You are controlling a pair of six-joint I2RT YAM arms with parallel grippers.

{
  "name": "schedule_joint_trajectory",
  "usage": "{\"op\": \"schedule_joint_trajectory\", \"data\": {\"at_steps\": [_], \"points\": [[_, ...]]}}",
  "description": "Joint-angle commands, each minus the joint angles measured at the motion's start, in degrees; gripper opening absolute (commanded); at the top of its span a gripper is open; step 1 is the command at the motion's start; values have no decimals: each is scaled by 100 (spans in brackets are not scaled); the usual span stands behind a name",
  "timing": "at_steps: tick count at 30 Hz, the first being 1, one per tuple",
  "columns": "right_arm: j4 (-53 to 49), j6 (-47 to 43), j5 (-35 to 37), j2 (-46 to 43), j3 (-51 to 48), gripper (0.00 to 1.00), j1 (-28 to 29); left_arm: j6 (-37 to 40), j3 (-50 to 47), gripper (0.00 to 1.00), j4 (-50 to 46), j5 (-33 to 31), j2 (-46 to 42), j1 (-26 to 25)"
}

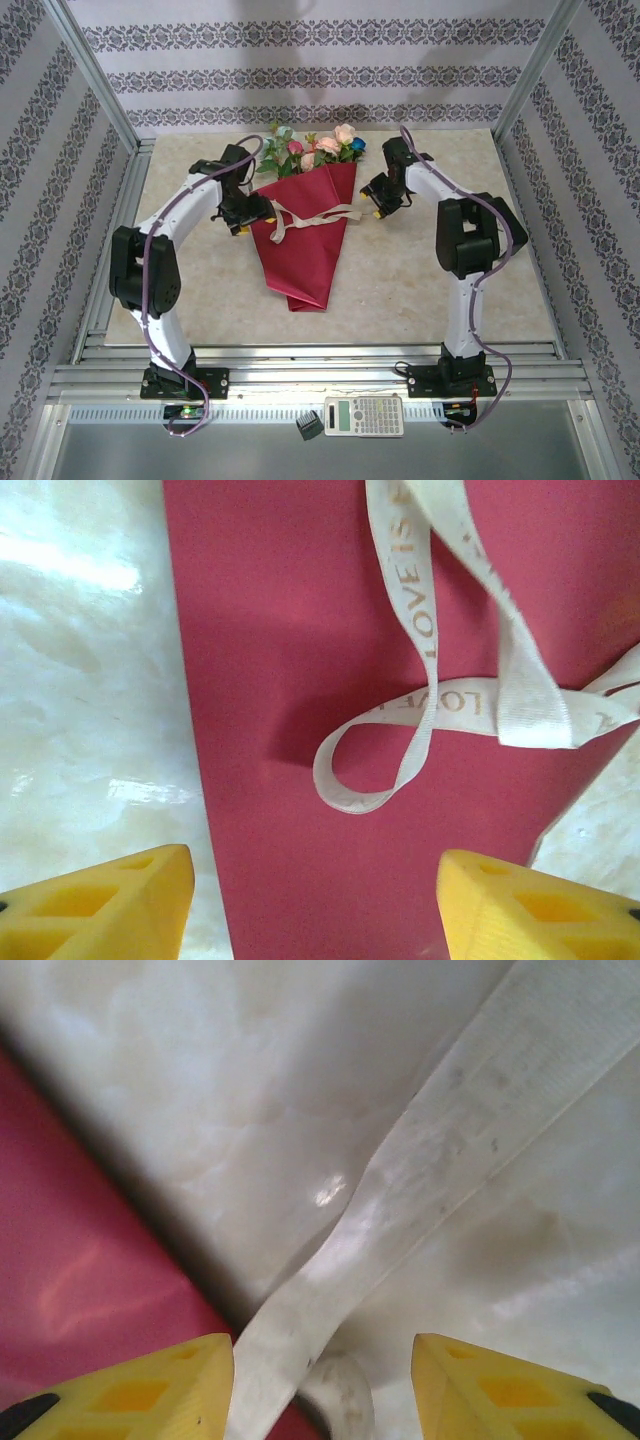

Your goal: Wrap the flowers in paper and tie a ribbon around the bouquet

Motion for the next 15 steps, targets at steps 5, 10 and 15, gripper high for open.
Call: {"op": "schedule_joint_trajectory", "data": {"at_steps": [5, 10, 15], "points": [[313, 1250, 20, 247, -41, 53, 11, 583, 415, 68, -224, -226, 707, -263], [386, 1470, -50, 498, 174, 53, 48, 598, 696, 68, -92, -117, 1169, -372], [368, 1601, -17, 573, 198, 42, 99, 490, 1016, 53, -108, -210, 1537, -442]]}}
